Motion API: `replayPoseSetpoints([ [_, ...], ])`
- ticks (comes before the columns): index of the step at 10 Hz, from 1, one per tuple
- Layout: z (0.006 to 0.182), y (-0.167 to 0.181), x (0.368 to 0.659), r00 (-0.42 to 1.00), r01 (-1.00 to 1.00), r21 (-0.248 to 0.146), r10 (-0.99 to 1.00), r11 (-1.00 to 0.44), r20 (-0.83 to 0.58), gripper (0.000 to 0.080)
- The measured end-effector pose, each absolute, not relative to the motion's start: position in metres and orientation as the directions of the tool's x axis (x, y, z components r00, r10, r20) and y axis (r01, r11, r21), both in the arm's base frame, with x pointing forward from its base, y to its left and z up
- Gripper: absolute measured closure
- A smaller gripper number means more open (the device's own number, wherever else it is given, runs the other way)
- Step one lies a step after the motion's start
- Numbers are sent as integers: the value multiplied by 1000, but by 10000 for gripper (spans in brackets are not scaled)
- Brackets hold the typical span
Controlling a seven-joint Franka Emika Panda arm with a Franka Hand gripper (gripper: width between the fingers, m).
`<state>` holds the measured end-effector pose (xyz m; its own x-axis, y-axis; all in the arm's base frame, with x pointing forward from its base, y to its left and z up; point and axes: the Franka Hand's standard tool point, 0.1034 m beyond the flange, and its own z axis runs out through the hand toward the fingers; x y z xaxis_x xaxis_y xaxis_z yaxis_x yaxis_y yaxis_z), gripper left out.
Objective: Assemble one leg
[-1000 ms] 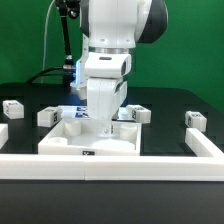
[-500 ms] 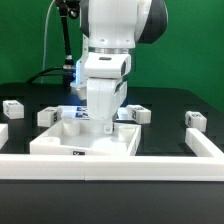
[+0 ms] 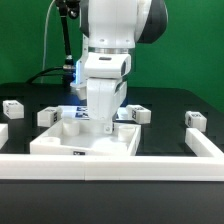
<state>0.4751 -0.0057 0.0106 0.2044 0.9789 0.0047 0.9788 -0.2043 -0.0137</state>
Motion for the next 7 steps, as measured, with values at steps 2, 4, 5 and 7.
replayPoseSetpoints([
  [2, 10, 2, 474, 112, 994, -14, 994, -112, 2, 741],
  [4, 9, 14, 473, 80, 997, -13, 997, -80, 0, 741],
  [5, 9, 11, 474, 84, 996, -13, 996, -84, -1, 741],
  [7, 9, 11, 474, 84, 996, -13, 996, -84, -1, 741],
])
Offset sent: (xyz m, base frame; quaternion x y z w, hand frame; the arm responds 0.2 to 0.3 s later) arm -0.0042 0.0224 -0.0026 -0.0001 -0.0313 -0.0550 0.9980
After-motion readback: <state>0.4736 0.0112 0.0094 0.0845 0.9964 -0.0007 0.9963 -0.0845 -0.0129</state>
